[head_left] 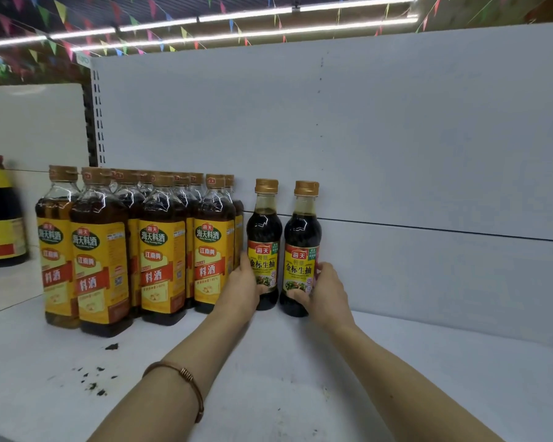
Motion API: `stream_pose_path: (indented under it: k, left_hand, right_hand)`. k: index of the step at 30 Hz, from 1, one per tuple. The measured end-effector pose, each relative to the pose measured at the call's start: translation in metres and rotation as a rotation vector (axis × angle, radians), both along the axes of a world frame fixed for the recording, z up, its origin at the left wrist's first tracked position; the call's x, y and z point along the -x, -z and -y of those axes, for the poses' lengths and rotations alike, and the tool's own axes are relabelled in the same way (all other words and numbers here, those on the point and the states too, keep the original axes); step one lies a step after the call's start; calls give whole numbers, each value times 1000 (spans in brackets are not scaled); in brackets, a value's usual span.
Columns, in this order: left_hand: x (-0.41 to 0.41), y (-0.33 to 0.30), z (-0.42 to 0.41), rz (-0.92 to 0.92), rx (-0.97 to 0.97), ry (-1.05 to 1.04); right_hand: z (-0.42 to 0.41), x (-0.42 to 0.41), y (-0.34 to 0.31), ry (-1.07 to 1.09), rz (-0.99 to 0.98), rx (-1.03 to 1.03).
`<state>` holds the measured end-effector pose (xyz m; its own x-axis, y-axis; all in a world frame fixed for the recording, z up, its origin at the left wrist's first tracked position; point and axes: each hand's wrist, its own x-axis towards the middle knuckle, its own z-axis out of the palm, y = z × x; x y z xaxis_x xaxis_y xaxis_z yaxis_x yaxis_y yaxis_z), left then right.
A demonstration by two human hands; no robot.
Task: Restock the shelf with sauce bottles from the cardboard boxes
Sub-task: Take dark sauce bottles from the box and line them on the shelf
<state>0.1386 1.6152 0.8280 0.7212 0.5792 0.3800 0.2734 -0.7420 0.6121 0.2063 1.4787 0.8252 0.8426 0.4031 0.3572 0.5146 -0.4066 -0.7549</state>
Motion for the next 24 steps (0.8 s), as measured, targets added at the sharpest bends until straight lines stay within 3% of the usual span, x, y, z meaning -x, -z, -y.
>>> stream_pose_path:
  k: [12, 24]
  left_hand:
    - [17, -3, 25, 108, 125, -134]
    - [59, -5, 71, 114, -17, -116]
  right_hand:
    - [50, 31, -17, -188, 42, 43]
    - [80, 53, -29, -377, 95, -2]
